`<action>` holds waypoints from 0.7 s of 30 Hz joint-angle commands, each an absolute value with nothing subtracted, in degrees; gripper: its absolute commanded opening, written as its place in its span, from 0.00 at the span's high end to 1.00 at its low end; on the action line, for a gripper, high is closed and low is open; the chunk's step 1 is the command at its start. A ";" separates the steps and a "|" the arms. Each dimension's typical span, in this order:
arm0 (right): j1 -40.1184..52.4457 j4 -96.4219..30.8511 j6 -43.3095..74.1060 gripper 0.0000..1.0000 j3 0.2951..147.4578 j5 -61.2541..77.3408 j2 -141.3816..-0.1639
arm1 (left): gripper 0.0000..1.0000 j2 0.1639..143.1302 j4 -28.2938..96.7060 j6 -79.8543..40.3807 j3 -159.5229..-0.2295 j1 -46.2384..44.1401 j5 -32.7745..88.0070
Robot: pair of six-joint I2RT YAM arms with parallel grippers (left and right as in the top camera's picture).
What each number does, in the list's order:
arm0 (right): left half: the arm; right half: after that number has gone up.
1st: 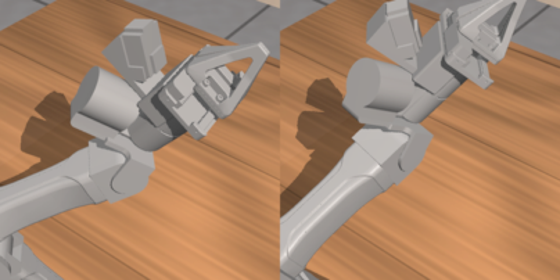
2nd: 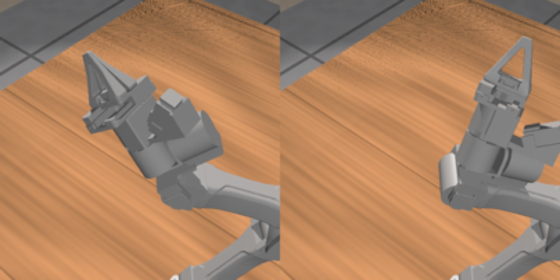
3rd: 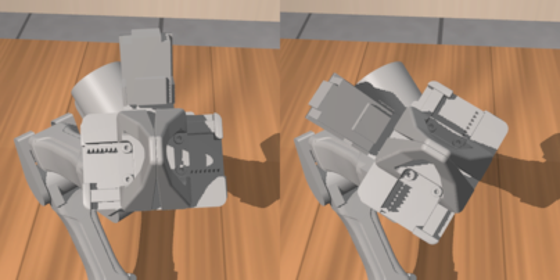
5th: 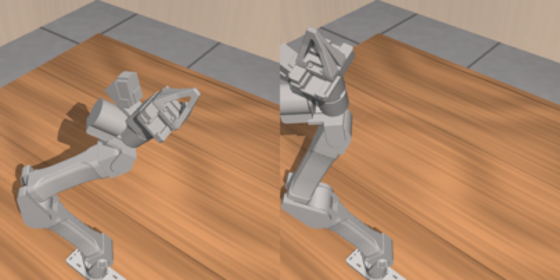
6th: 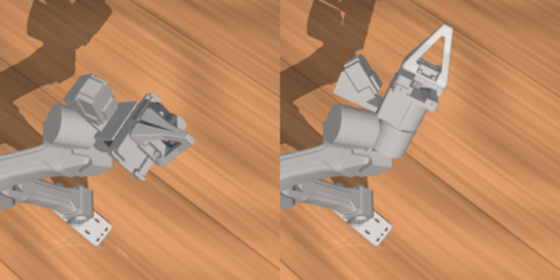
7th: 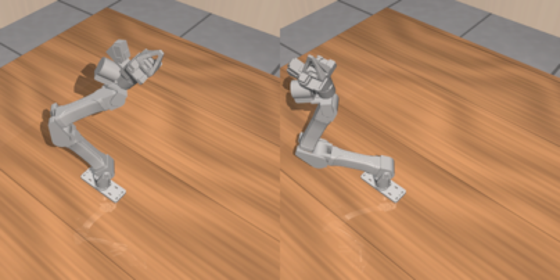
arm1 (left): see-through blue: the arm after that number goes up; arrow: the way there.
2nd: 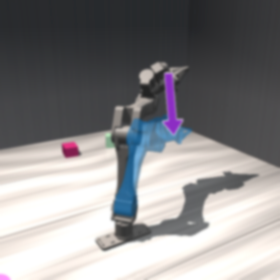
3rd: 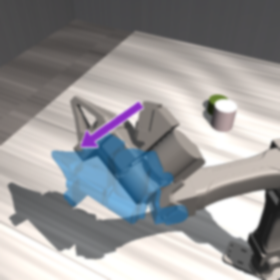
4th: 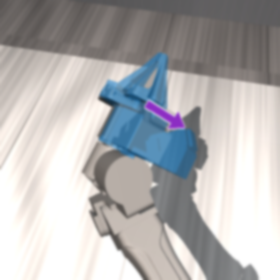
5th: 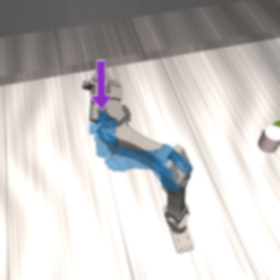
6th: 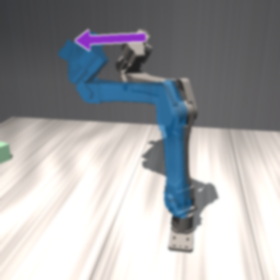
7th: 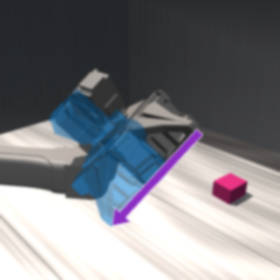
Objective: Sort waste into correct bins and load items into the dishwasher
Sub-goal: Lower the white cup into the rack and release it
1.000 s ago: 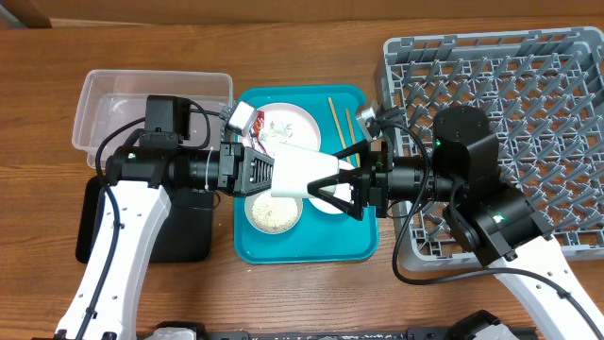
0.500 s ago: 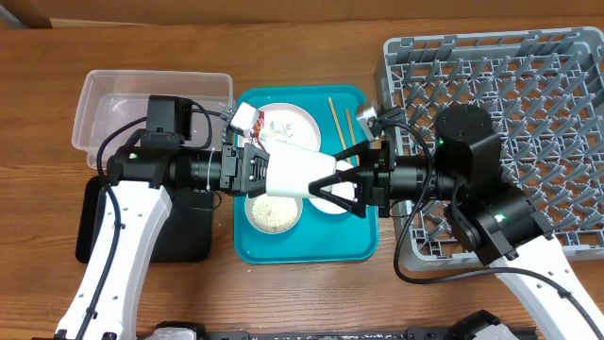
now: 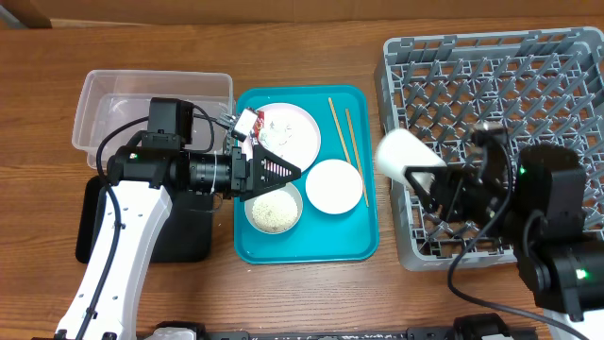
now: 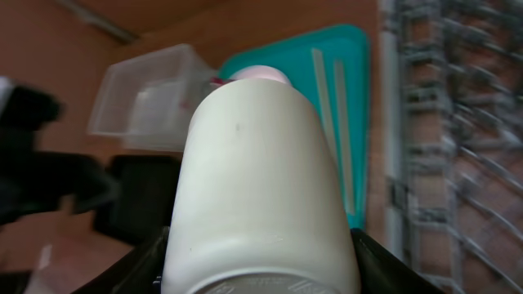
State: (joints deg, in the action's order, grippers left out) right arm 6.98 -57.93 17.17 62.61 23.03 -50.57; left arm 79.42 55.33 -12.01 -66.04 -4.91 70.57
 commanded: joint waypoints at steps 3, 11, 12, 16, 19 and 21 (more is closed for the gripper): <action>6.68 -69.76 22.28 0.53 63.72 0.38 -51.88 | 0.06 79.37 55.70 -11.77 -66.59 -5.28 63.59; 6.68 -80.36 25.80 0.53 63.70 -2.50 -62.33 | 0.06 79.37 56.71 -11.75 -66.59 -5.28 60.62; 6.68 -80.31 25.80 0.53 63.70 -2.48 -63.66 | 0.06 79.37 56.80 -11.75 -66.59 -5.28 60.60; 6.68 -81.10 25.80 0.51 63.70 -0.49 -70.11 | 0.06 79.37 57.23 -11.75 -66.59 -5.28 60.25; 6.68 -82.17 25.78 0.37 63.70 0.73 -73.32 | 0.06 79.37 58.43 -11.75 -66.59 -5.30 56.93; 6.68 -81.36 25.78 0.22 63.70 0.75 -73.97 | 0.06 79.37 59.37 -11.73 -66.59 -5.30 54.37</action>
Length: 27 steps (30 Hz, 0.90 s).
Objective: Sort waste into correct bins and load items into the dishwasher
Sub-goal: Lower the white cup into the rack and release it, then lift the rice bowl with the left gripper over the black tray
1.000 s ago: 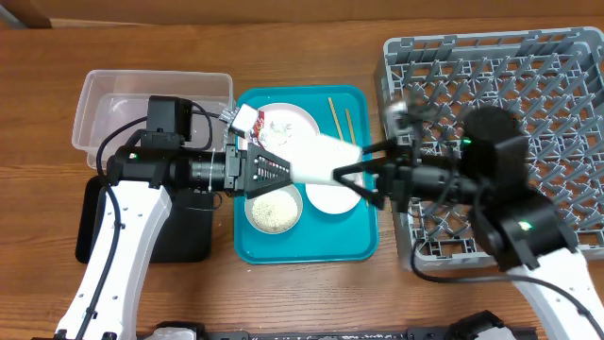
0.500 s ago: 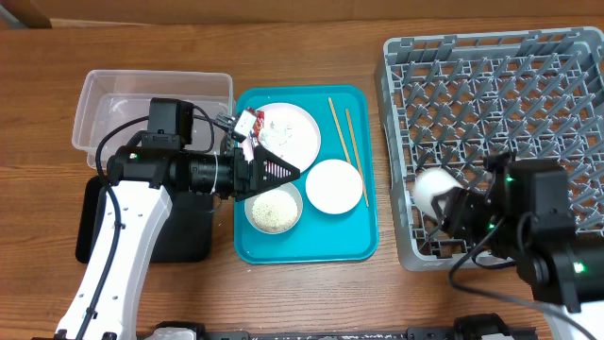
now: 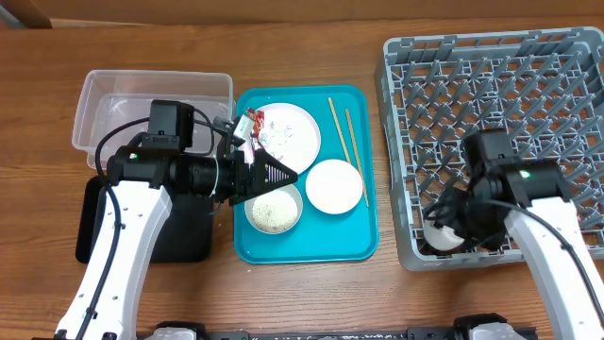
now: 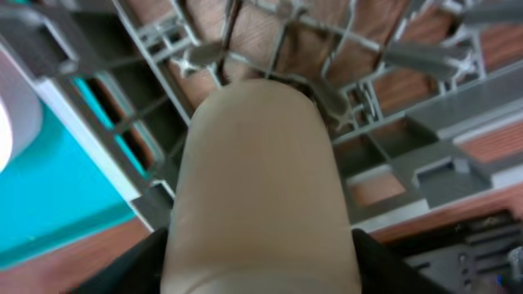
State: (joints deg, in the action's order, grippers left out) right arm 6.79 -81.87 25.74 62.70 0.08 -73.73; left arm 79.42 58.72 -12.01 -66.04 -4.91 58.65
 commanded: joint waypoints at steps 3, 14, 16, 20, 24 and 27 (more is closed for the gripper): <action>6.68 -79.07 26.85 0.00 63.90 0.75 -73.28 | 0.05 79.37 59.61 -11.73 -66.59 -5.32 52.05; 6.68 -65.76 23.75 0.04 69.04 11.07 -59.09 | 0.14 79.40 59.51 -18.04 -66.59 -18.92 22.50; 6.68 -62.22 23.75 0.00 69.04 15.40 -56.40 | 0.14 79.40 59.55 -23.07 -66.50 -23.35 10.76; 6.68 -58.92 23.81 0.00 69.04 20.43 -53.98 | 0.15 79.42 55.77 -27.70 -65.49 -30.50 0.73; 6.68 -59.00 23.31 0.00 68.97 25.91 -54.24 | 0.19 81.17 50.65 -27.70 -64.97 -35.46 -2.79; 6.68 -59.07 20.05 0.00 68.97 30.96 -55.11 | 0.23 84.42 50.33 -28.38 -64.97 -37.65 -5.39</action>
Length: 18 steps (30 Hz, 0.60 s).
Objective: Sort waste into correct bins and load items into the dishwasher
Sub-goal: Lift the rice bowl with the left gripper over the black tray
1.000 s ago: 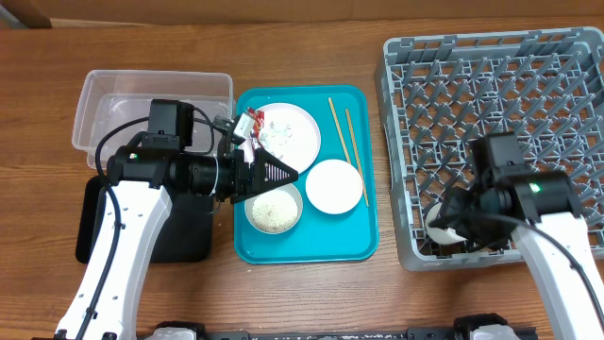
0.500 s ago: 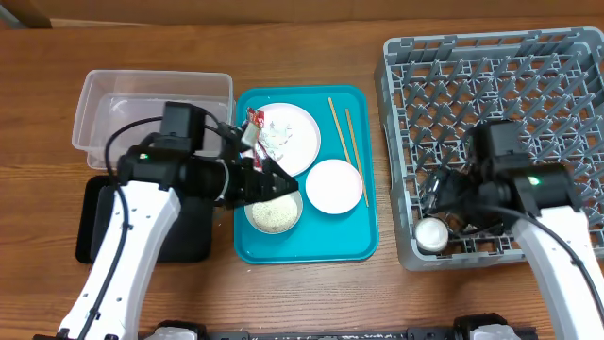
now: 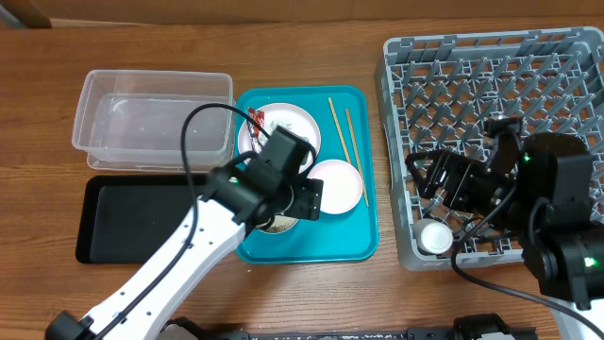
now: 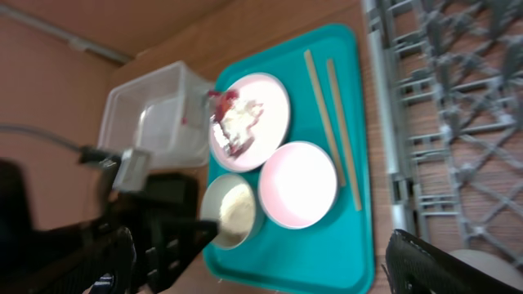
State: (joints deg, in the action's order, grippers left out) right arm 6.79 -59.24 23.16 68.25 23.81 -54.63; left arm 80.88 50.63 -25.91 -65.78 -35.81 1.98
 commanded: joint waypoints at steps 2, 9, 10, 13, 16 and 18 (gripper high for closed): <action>6.68 -59.44 19.22 0.02 68.97 32.32 -55.46 | 0.27 87.46 50.24 -28.45 -64.97 -38.35 -5.02; 6.68 -59.88 19.22 0.05 68.97 32.25 -55.59 | 0.45 98.13 50.06 -30.48 -64.97 -38.79 -4.64; 6.68 -59.88 19.25 0.05 68.97 32.25 -55.59 | 0.47 99.18 49.87 -30.50 -64.97 -38.79 -4.62; 6.68 -59.90 19.25 0.05 68.97 32.25 -55.57 | 0.65 102.52 48.93 -30.89 -64.97 -38.83 -2.63; 6.68 -59.90 19.22 0.05 68.97 32.25 -55.57 | 0.92 104.57 48.71 -30.98 -64.97 -38.94 -2.02; 6.68 -59.92 19.22 0.05 68.97 32.25 -55.57 | 0.96 104.47 49.47 -32.01 -64.99 -38.94 -2.55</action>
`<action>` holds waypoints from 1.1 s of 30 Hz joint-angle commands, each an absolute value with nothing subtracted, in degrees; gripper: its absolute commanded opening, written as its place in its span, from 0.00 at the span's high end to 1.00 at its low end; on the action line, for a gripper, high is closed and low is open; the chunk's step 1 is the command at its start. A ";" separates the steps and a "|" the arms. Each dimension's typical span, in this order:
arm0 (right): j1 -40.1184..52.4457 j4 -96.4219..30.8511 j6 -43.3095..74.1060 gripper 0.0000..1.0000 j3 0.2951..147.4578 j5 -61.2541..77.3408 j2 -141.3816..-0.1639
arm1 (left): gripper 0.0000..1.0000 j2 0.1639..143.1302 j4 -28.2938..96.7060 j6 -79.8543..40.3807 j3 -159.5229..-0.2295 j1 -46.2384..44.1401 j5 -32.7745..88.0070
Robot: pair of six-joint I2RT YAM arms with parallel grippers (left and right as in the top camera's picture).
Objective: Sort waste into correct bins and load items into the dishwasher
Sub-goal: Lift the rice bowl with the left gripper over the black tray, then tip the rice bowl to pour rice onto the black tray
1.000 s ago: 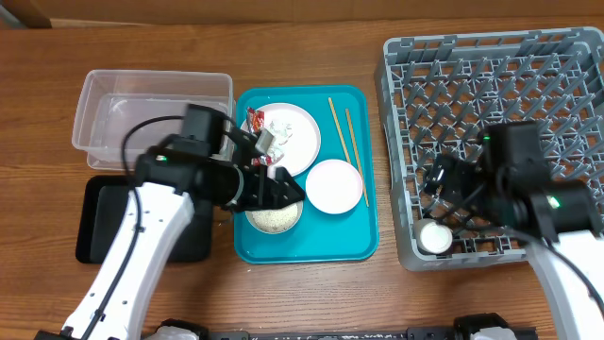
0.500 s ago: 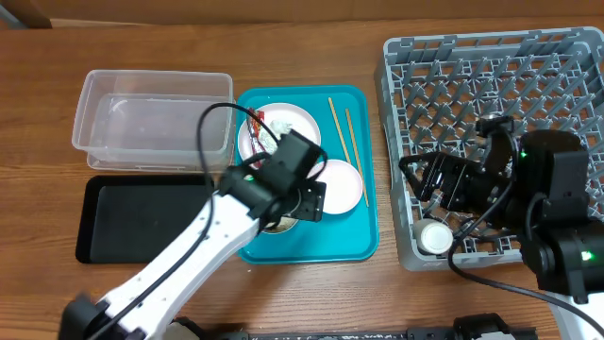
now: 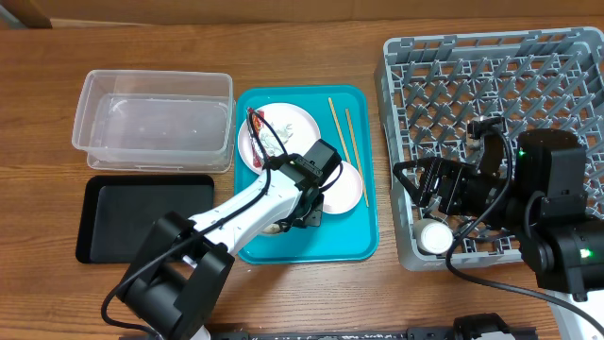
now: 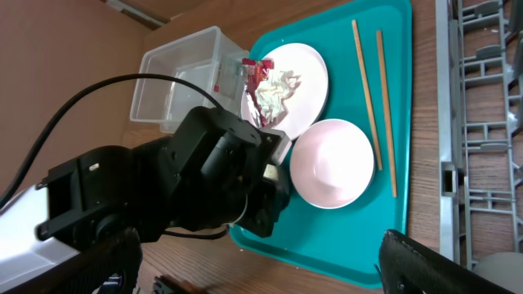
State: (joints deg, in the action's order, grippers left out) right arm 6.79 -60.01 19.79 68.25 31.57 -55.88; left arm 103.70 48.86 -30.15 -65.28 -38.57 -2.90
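The white cup (image 3: 432,236) stands in the front left corner of the grey dishwasher rack (image 3: 528,76), and shows in the right wrist view as the cup (image 4: 498,268). My right gripper (image 3: 422,185) hangs open and empty just above it. On the teal tray (image 3: 363,241) are a plate with crumpled waste (image 3: 274,134), a white bowl (image 3: 344,187) and chopsticks (image 3: 340,125). My left gripper (image 3: 304,206) is down over the rice bowl (image 3: 279,227), which is mostly hidden. Its jaws cannot be made out.
A clear plastic bin (image 3: 151,118) stands left of the tray, with a flat black bin (image 3: 123,222) in front of it. The left arm (image 4: 180,192) lies across the tray's front left corner. Bare wooden table lies between tray and rack.
My left wrist has shifted a little right over the rice bowl, now covering nearly all of it. My right gripper stays open over the rack, and the cup has not moved.
My right gripper first held the white cup by the rack's left edge while the left gripper pointed at the plate and rice bowl. Then the cup was down in the rack's front left corner. After that the right gripper was open above it, and the left arm over the rice bowl.
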 commanded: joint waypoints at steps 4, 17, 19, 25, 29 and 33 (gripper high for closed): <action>6.68 -60.12 19.14 0.06 68.97 32.23 -55.59 | 0.96 100.64 51.81 -33.52 -65.39 -38.13 -2.50; 6.68 -60.31 19.03 0.06 68.97 32.23 -55.57 | 0.96 76.20 57.25 -28.16 -65.41 -18.20 18.37; 6.68 -60.29 19.03 0.06 68.97 32.21 -55.57 | 0.96 74.48 60.01 -25.93 -65.41 -11.79 20.62; 6.68 -60.31 19.03 0.06 68.97 32.05 -55.57 | 0.96 74.70 65.12 -18.06 -65.28 1.28 25.02; 6.68 -60.31 19.03 0.06 68.97 32.05 -55.59 | 0.96 77.38 65.41 -8.67 -65.28 14.46 38.81; 6.68 -60.31 19.03 0.06 68.97 32.05 -55.57 | 0.96 82.70 69.49 3.20 -65.28 25.91 51.53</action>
